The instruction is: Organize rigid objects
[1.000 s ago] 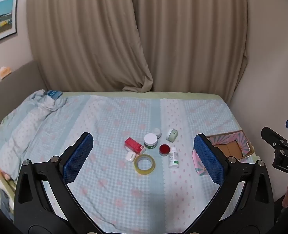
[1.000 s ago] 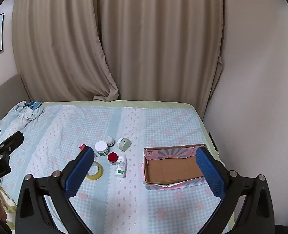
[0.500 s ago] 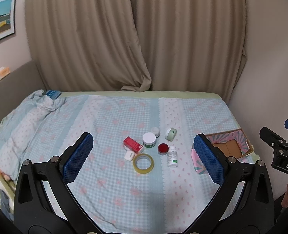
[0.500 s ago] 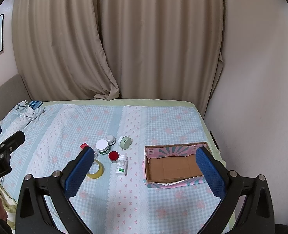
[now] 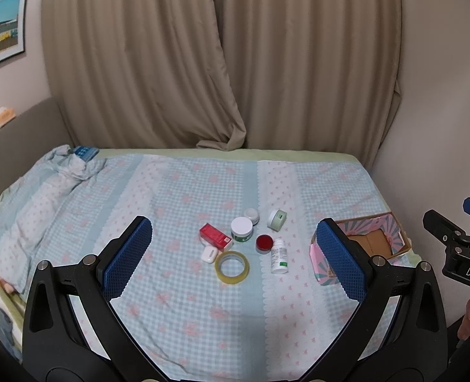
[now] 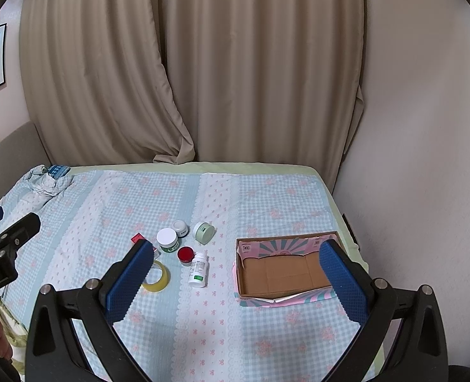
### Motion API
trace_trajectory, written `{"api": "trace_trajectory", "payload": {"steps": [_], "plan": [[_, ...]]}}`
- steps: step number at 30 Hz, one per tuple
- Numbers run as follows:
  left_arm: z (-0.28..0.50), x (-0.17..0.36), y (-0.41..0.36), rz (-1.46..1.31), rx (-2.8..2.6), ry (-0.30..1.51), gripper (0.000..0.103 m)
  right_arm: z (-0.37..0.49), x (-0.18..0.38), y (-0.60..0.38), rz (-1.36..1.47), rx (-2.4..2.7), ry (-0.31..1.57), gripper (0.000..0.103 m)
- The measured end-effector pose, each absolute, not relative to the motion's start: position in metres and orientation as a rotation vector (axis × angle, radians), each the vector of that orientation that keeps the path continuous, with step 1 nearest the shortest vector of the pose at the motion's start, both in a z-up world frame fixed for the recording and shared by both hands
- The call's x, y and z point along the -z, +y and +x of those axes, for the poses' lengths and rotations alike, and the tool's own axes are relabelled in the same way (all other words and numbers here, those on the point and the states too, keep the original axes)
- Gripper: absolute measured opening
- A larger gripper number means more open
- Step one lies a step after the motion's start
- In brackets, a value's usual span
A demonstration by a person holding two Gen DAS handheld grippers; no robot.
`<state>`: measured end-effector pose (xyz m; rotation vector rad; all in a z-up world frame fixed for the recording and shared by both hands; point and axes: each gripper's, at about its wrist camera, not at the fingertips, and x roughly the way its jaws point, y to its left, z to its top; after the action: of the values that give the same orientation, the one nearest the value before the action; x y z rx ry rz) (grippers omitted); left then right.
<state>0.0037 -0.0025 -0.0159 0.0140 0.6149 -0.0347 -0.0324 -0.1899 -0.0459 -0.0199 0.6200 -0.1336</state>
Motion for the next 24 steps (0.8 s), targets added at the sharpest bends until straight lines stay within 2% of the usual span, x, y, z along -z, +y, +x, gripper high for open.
{"api": "trace_trajectory", "payload": {"steps": [24], "plan": [[0.0038,0.0165,-0.0047,0.005,0.036,0.622,0.102,-0.0339,0.0452,-0.1896,-0.015,0.129,0.622,0.103]]}}
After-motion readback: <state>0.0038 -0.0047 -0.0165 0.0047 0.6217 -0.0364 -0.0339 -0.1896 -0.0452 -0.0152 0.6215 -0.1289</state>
